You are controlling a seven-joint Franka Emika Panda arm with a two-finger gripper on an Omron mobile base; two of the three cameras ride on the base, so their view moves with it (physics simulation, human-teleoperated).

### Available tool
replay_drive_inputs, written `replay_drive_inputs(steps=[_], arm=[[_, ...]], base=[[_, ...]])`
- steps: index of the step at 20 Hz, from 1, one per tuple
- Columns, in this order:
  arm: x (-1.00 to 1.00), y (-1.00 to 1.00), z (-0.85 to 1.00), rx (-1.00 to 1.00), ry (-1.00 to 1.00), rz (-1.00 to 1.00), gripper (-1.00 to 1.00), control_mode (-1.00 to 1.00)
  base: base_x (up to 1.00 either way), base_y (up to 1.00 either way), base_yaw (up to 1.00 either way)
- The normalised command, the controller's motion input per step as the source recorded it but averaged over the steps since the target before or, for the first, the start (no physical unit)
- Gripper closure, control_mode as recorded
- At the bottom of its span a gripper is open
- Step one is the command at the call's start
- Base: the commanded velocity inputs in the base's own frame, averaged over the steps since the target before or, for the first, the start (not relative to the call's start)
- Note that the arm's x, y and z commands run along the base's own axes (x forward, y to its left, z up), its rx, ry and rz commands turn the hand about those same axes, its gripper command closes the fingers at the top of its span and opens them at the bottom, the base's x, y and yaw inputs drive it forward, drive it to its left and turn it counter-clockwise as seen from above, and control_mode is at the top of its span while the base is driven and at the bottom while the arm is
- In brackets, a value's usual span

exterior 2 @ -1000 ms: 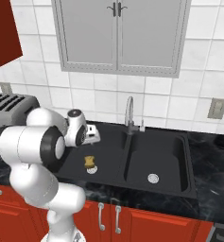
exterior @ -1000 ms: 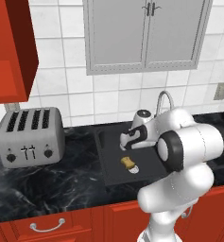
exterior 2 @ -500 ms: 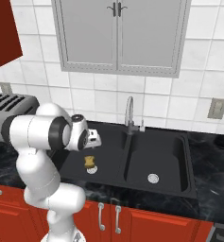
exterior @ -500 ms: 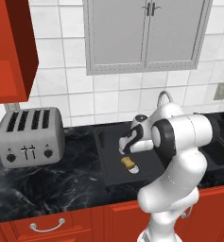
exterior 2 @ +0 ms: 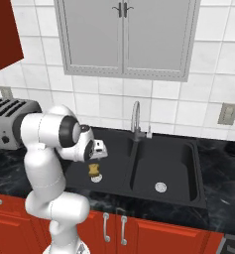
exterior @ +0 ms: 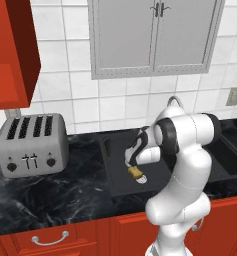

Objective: Pick up the sponge and sponge from the sink, and place them back in the cabinet, and close the cabinet door.

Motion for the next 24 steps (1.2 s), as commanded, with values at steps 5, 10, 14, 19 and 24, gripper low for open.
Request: replay_drive_inputs(steps=[5,10,14,19,24], arm=[[0.14,0.0,-0.3,0.0,0.02,0.0,-1.0,-1.0],[0.16,0.0,-0.34,0.0,0.02,0.0,-1.0,-1.0],[0.15,0.0,-0.33,0.0,0.03,0.0,-1.0,-1.0],[0.11,0.0,-0.32,0.0,0.03,0.0,-1.0,-1.0],[0.18,0.0,-0.23,0.0,0.04,0.0,-1.0,-1.0]], base=[[0.0,0.0,0.0],[0.0,0.0,0.0],[0.0,0.0,0.0],[0.0,0.0,0.0],[0.0,0.0,0.0]])
